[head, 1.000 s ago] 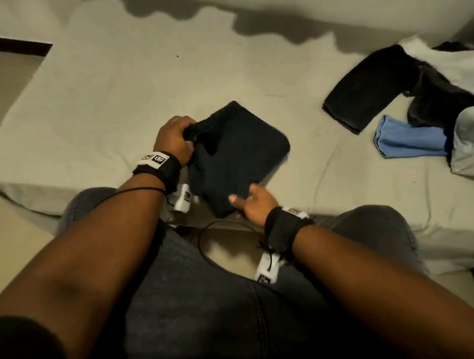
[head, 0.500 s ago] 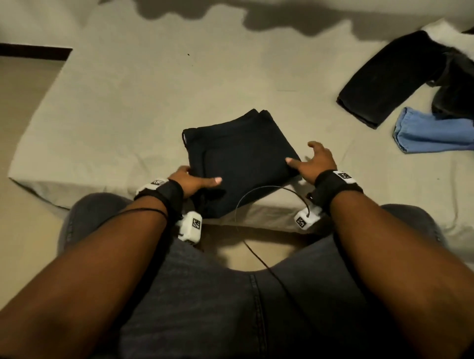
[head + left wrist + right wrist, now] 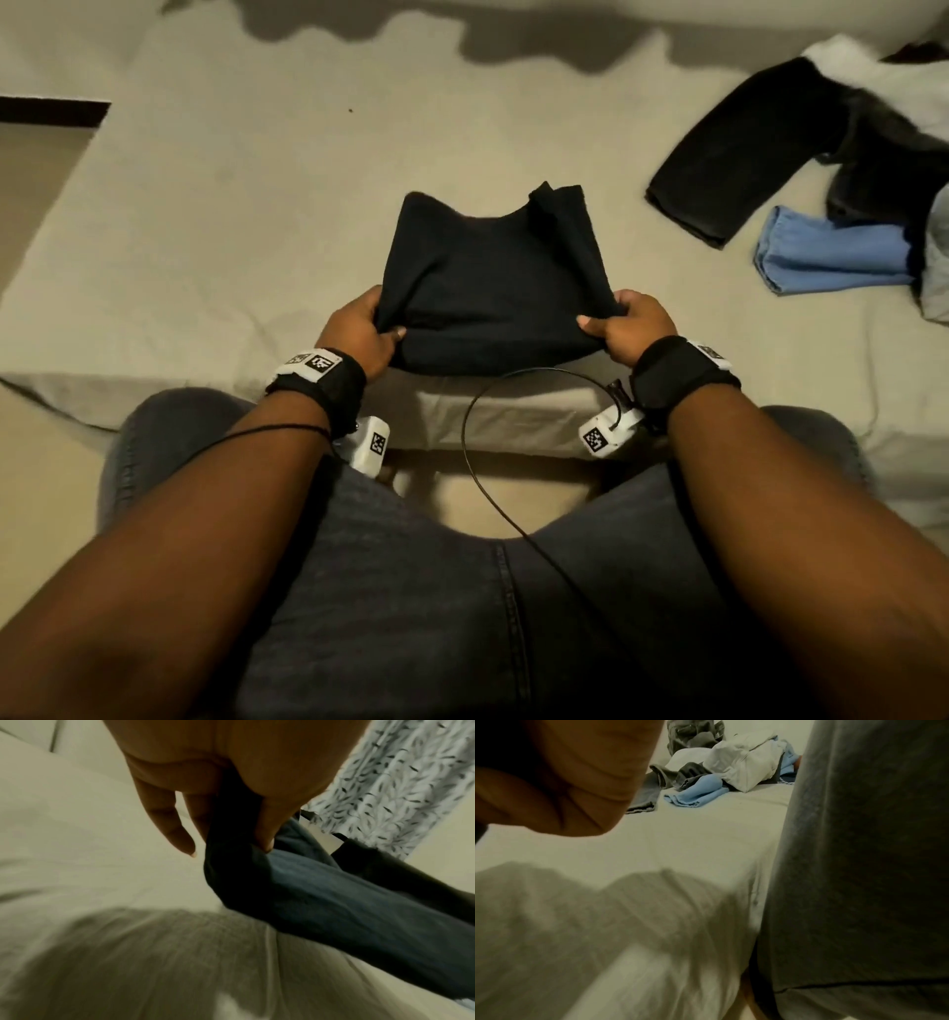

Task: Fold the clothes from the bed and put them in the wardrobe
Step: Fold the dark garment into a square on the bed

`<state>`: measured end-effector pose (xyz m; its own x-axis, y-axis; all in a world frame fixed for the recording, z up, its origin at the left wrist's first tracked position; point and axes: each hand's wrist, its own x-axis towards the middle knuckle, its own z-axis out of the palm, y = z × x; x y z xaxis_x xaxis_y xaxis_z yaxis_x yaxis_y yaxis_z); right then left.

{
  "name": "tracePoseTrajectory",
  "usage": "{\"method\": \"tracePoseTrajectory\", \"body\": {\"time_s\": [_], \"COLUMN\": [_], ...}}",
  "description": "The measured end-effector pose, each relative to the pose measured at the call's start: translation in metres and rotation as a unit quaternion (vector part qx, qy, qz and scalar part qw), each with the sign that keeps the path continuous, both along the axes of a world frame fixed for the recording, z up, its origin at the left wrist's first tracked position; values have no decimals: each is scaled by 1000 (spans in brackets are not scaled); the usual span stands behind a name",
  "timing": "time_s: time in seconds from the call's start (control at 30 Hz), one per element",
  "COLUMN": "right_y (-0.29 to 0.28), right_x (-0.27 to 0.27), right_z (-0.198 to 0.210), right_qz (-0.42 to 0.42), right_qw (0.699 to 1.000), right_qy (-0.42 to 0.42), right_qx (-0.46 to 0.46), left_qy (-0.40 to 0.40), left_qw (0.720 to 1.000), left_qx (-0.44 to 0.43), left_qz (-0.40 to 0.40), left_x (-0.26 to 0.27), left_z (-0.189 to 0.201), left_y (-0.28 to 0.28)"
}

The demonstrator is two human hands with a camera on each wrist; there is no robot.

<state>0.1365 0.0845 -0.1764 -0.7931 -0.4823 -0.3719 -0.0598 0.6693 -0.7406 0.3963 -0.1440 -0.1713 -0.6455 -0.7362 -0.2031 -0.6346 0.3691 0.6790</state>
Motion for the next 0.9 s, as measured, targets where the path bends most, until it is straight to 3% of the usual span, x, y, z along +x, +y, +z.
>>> {"method": "tracePoseTrajectory", "body": {"time_s": [0.07,0.17,0.23,0.3,0.37,0.5,0.67,0.77,0.9], "right_y": [20,44,53,56,52,30,4,-8,-15], "right_x": [9,25,25,17,9,3,-7,-17,-33], "right_z": [-1,-13,-15,-11,-7,-4,-16,-26,-33], "right_qz": [6,-13,45,69,45,20,18,-11,-38], "right_qw": [999,983,968,958,971,994,995,996,995], "right_qy": [-13,-151,-127,-58,-31,14,3,7,49], "right_qx": [42,101,210,273,231,109,93,87,73], "left_qy": [-26,-163,-222,-235,-210,-111,-13,-14,-25], "left_qw": [999,983,967,965,974,983,969,968,983], "left_qx": [-4,68,117,105,83,143,226,233,155], "left_qz": [-23,-55,-55,-43,-19,30,100,89,91], "left_x": [-5,-4,-2,-6,-15,-38,-64,-76,-90], "left_z": [-7,-20,-23,-20,-17,-17,-29,-38,-44], "left_y": [2,3,2,-3,-8,-9,-10,-13,-30]}}
